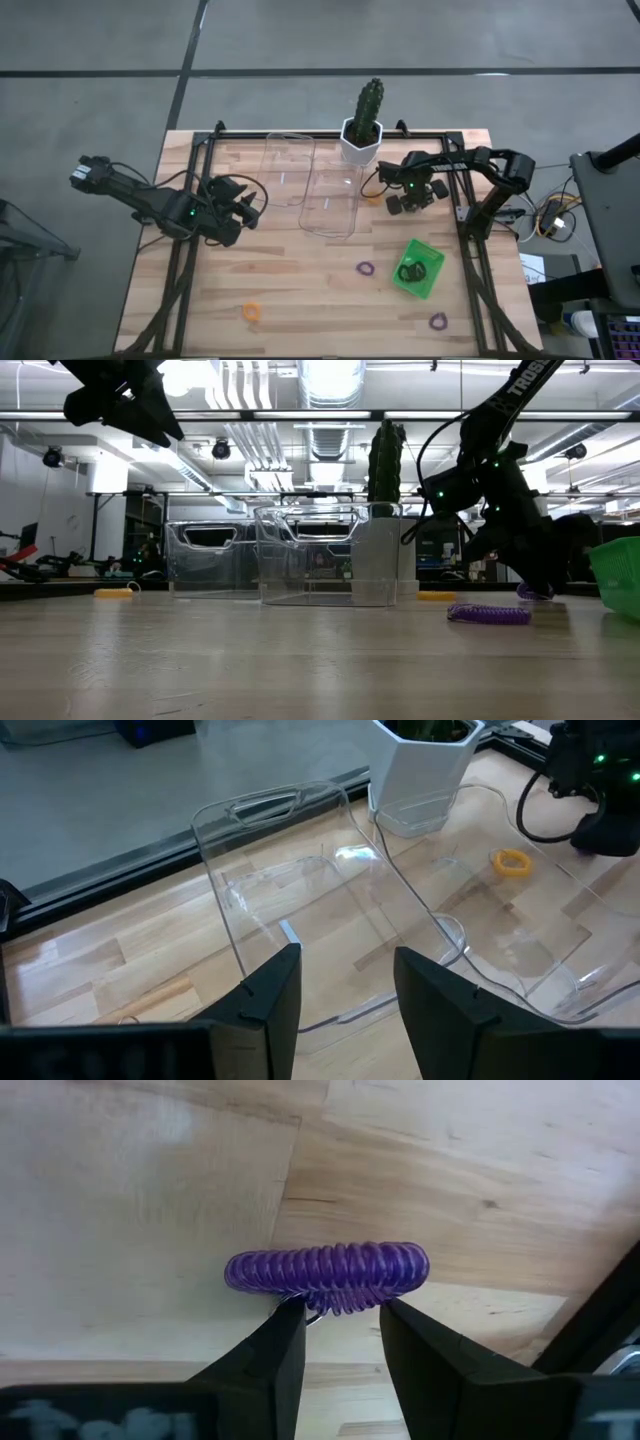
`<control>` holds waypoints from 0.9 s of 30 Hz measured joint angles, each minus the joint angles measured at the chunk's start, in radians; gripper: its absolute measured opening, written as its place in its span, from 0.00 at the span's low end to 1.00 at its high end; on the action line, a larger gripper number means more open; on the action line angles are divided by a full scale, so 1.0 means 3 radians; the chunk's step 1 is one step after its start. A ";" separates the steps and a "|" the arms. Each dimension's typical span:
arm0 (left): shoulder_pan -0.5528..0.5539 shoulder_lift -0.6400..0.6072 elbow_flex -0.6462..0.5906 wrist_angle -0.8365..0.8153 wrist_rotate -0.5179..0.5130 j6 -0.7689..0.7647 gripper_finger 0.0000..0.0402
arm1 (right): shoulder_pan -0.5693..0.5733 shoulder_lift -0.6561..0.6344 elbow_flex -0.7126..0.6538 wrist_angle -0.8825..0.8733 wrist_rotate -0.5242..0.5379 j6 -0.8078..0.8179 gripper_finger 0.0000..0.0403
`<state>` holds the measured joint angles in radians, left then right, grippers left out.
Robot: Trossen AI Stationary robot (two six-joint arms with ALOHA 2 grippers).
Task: Sort spring keychains
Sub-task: Put the top violet spring keychain into the right transparent bin
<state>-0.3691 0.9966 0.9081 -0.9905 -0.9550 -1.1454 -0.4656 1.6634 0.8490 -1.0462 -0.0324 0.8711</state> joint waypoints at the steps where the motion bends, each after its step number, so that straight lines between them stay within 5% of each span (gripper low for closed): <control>1: -0.0001 0.0000 0.0000 0.0000 0.0000 0.0000 0.38 | 0.0002 0.0000 0.0000 -0.0001 -0.0012 -0.0001 0.32; 18: 0.0000 0.0000 0.0000 0.0000 0.0000 0.0003 0.38 | 0.0005 -0.0441 0.0005 -0.0003 -0.0088 -0.0023 0.32; 27: 0.0000 0.0000 0.0000 0.0047 0.0000 0.0003 0.38 | 0.0003 -0.0497 0.0005 0.0025 0.0226 0.0063 0.32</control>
<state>-0.3691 0.9966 0.9081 -0.9764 -0.9550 -1.1446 -0.4648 1.5144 0.8505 -1.0387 0.0354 0.8899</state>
